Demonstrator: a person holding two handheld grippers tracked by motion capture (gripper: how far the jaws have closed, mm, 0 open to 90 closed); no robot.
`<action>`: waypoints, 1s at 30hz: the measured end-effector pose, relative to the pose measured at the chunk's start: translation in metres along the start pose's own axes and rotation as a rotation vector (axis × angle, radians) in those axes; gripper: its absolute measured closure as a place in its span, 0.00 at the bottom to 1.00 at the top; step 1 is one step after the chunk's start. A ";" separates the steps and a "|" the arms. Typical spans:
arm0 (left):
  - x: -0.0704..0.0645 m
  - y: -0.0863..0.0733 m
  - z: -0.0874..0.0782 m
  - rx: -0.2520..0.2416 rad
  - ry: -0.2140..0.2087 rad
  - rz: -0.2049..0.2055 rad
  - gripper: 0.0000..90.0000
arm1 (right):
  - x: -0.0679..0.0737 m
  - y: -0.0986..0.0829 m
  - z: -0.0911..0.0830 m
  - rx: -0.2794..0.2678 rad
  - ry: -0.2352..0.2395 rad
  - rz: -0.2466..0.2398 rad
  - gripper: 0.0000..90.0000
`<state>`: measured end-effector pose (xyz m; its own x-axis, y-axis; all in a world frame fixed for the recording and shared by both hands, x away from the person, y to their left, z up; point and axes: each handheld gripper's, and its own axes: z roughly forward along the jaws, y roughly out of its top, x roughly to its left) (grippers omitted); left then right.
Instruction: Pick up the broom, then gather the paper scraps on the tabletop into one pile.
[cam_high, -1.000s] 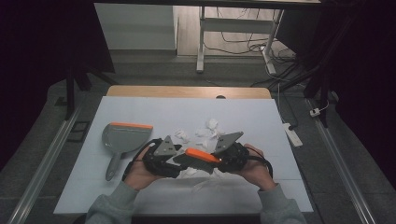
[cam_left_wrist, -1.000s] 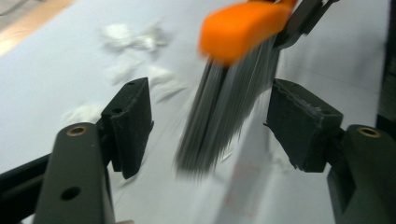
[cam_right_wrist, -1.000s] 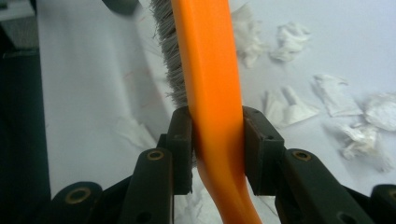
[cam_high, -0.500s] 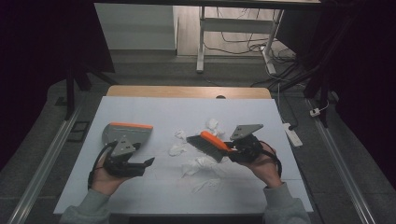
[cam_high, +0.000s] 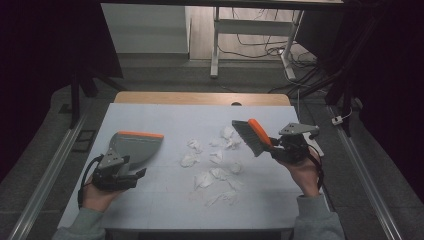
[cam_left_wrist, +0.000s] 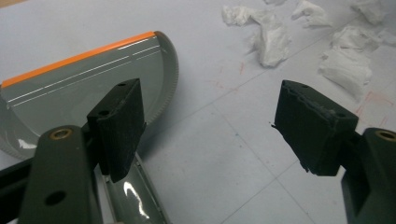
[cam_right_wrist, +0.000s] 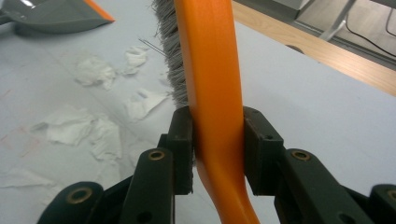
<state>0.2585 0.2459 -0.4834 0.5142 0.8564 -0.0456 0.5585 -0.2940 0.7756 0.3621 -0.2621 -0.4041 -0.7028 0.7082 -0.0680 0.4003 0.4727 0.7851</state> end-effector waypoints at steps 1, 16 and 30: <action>0.001 -0.001 0.000 0.003 -0.003 -0.002 0.28 | -0.003 0.000 0.001 0.003 -0.011 0.003 0.75; 0.007 -0.005 0.007 0.034 -0.024 -0.017 0.28 | -0.029 0.011 0.031 0.057 -0.065 0.040 0.75; 0.011 -0.004 0.007 0.039 -0.037 -0.025 0.27 | -0.050 0.036 0.079 0.228 -0.126 -0.020 0.75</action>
<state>0.2664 0.2534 -0.4916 0.5231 0.8476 -0.0885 0.5960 -0.2896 0.7490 0.4581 -0.2393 -0.4213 -0.6389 0.7504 -0.1694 0.5193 0.5832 0.6247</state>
